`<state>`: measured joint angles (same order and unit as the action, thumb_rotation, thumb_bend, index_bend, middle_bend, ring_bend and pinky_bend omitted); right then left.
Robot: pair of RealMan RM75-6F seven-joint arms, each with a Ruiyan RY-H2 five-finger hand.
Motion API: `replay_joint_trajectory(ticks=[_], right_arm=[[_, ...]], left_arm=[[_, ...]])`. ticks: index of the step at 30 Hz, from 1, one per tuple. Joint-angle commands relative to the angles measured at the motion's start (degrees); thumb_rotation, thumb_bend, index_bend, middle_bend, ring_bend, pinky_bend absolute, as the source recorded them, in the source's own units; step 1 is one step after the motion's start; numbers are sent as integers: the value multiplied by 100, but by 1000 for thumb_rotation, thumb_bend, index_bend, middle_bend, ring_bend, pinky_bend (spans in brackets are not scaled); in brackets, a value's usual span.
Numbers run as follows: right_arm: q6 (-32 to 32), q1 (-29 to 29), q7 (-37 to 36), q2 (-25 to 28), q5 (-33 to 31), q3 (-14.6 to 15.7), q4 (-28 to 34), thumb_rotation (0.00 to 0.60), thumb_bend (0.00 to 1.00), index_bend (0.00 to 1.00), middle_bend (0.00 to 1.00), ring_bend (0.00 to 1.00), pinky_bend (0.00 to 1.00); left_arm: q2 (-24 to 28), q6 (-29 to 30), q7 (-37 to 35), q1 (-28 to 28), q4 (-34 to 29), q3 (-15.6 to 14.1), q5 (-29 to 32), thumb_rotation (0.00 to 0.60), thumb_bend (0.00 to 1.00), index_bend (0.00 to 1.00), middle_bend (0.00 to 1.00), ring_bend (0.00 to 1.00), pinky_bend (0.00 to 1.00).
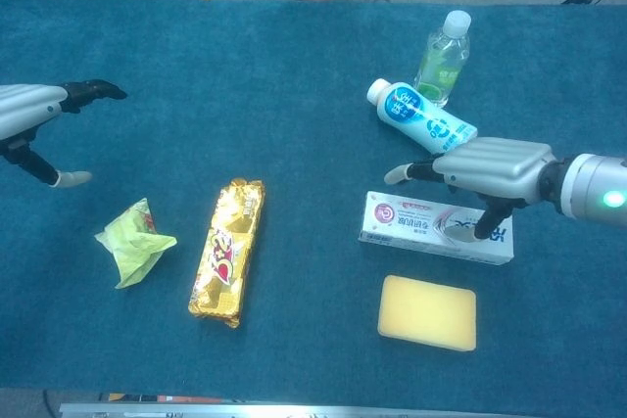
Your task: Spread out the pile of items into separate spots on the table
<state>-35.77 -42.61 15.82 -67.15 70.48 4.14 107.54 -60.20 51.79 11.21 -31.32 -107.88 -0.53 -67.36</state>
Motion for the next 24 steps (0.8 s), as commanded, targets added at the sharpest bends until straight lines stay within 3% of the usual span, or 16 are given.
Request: replay_joint_trajectory(ticks=[1,7,17,24], right_arm=[[143,-122,114,-4,-200,49,56,600,325,0,161,147,343],[296,-218,98,35,-361,167,195,600,325,0,168,156,343],[163,-136,33,133,-109,347,533,600,325,0,171,159,344],[-372,74,-312,397,180,161,674,600,325,0,171,159,344]], left_arm=[[10,4,-2,4,-5,-2,-5,600,262,0,0,0,148],[34,24,-22,34,-27,-28,-44,600,262,0,0,0,148],[76,58,-67,62,-57,-31,-130,600,263,0,0,0,148],[142,173,-145,114,-72,18,-139,600,262,0,0,0,148]])
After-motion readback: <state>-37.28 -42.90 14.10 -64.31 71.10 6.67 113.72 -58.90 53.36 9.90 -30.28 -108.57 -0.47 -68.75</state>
